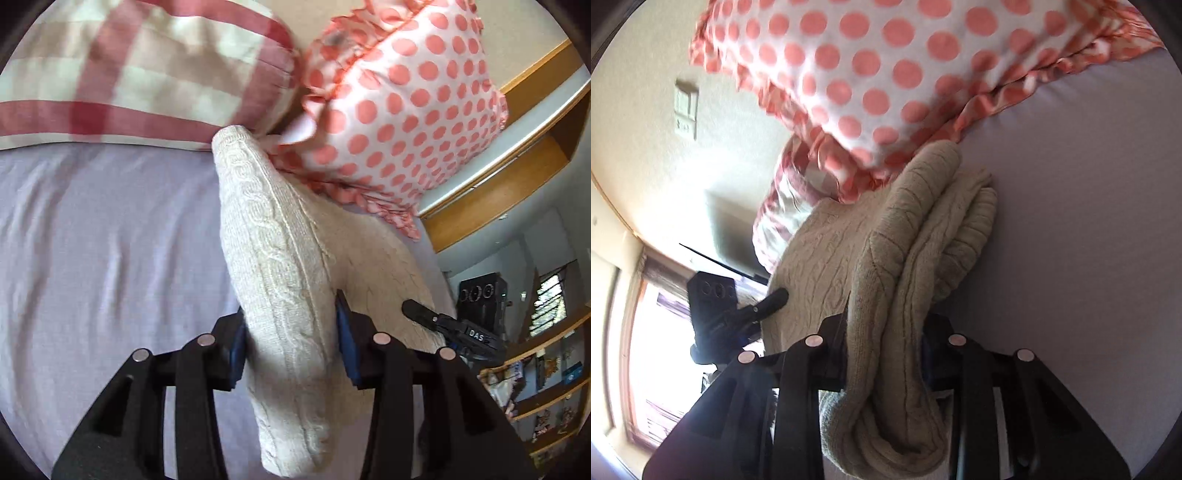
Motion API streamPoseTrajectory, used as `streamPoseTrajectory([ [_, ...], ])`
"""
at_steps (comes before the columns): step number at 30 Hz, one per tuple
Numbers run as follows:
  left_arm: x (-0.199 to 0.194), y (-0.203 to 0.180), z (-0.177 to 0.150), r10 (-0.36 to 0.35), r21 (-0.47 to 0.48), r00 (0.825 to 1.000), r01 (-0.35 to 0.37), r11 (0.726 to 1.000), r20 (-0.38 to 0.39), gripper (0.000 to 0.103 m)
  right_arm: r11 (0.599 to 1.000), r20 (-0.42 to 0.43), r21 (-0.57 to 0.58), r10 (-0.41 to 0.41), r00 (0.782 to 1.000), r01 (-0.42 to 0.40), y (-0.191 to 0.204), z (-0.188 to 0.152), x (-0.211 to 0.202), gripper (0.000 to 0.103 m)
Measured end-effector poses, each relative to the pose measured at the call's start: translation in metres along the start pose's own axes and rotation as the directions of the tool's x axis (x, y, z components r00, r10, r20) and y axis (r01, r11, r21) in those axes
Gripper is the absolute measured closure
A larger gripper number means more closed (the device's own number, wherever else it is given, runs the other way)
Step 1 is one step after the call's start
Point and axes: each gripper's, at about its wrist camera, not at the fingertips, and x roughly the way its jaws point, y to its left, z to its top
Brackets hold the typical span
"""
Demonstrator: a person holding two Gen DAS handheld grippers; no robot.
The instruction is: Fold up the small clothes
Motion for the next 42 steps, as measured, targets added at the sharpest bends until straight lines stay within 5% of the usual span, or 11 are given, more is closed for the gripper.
streamPoseTrajectory([
  [4,-0.035,0.011,-0.019,0.099,0.046,0.990,-0.103,0.994,0.096,0.061,0.979,0.095,-0.088,-0.178,0.979,0.186,0.029,-0.007,-0.021,0.048],
  [6,-0.064,-0.002,-0.037,0.163,0.124,0.968,-0.189,0.974,0.190,0.053,0.957,0.193,-0.131,-0.232,0.953,0.260,0.045,-0.019,-0.051,0.029],
  [7,-0.076,-0.011,-0.050,0.189,0.159,0.955,-0.228,0.961,0.229,0.046,0.946,0.227,-0.165,-0.238,0.945,0.278,0.055,-0.029,-0.063,0.005],
  [9,-0.088,-0.030,-0.078,0.294,0.204,0.909,-0.361,0.910,0.297,0.017,0.916,0.255,-0.238,-0.262,0.931,0.324,0.074,-0.052,-0.077,0.001],
  [12,-0.087,-0.045,-0.117,0.434,0.245,0.836,-0.522,0.817,0.335,0.005,0.823,0.248,-0.331,-0.396,0.884,0.461,0.097,-0.089,-0.071,0.001],
  [16,-0.072,-0.046,-0.146,0.431,0.305,0.863,-0.498,0.811,0.263,0.005,0.712,0.229,-0.401,-0.531,0.816,0.576,0.094,-0.133,-0.046,0.001],
  [22,-0.045,-0.039,-0.153,0.494,0.319,0.841,-0.541,0.778,0.223,0.004,0.717,0.171,-0.379,-0.567,0.806,0.585,0.079,-0.152,-0.020,0.001],
  [26,-0.036,-0.032,-0.152,0.530,0.304,0.831,-0.556,0.773,0.172,0.004,0.680,0.167,-0.387,-0.612,0.773,0.622,0.078,-0.154,-0.012,0.001],
  [29,-0.033,-0.027,-0.150,0.537,0.290,0.831,-0.555,0.780,0.146,0.002,0.691,0.153,-0.374,-0.612,0.776,0.619,0.074,-0.153,-0.012,0.001],
  [33,-0.033,-0.016,-0.147,0.499,0.252,0.860,-0.509,0.823,0.106,0.002,0.704,0.141,-0.364,-0.606,0.783,0.610,0.071,-0.152,-0.013,0.001],
  [42,-0.032,-0.017,-0.149,0.504,0.255,0.857,-0.514,0.819,0.109,0.002,0.703,0.141,-0.363,-0.607,0.782,0.611,0.072,-0.152,-0.012,0.001],
])
